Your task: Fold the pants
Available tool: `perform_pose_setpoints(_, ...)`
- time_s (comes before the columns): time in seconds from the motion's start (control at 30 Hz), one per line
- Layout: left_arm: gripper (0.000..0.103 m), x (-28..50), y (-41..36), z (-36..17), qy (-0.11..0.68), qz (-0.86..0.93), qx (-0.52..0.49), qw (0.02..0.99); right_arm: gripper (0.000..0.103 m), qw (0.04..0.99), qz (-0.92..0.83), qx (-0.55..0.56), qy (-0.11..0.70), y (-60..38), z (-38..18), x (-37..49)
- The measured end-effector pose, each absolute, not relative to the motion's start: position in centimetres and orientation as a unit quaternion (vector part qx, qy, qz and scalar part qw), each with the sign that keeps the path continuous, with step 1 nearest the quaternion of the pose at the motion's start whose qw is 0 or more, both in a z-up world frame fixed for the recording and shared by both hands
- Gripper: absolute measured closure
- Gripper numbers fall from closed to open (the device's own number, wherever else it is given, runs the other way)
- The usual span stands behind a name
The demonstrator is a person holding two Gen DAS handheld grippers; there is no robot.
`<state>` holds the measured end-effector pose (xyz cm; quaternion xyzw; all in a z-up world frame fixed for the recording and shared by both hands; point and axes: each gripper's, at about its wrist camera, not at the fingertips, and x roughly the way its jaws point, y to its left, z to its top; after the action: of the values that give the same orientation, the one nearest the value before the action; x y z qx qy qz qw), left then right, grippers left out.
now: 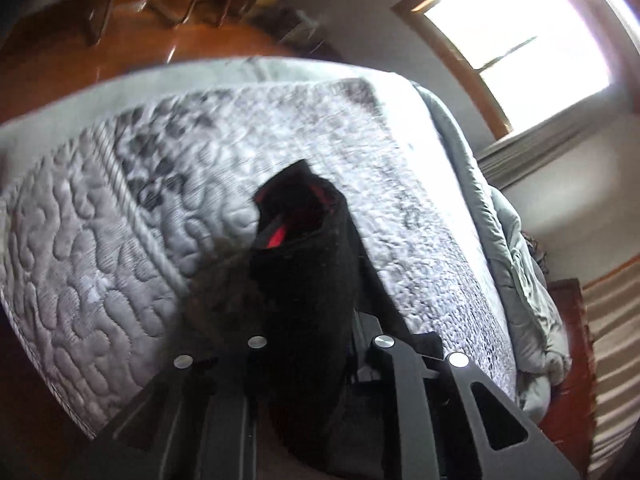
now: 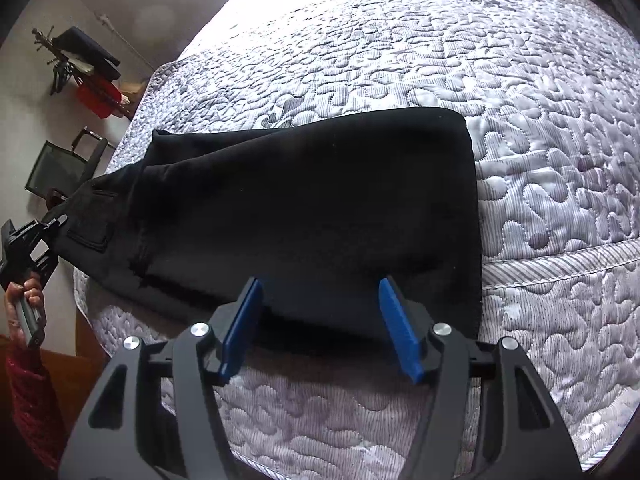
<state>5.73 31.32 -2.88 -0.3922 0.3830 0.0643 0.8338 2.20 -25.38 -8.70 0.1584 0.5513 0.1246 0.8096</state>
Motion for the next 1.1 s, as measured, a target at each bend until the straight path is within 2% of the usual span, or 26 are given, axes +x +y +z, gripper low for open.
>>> perform_pose_setpoints(0.27,0.086,5.8,24.2,1.8,0.361,0.012,-0.295,0.885,0.041,0.806,0.133,0.153,0.557,-25.4,-8.5,2.5)
perform_pose_setpoints(0.6,0.086,5.6,16.5,3.4,0.378,-0.061,-0.172,0.908,0.04,0.812,0.117,0.148,0.552,-24.9,-8.8,2.5)
perform_pose_setpoints(1.1,0.084,4.3,4.5,-1.5,0.445,-0.122,-0.038,0.886,0.04,0.804,0.144,0.178,0.548,-26.0,-9.2,2.9)
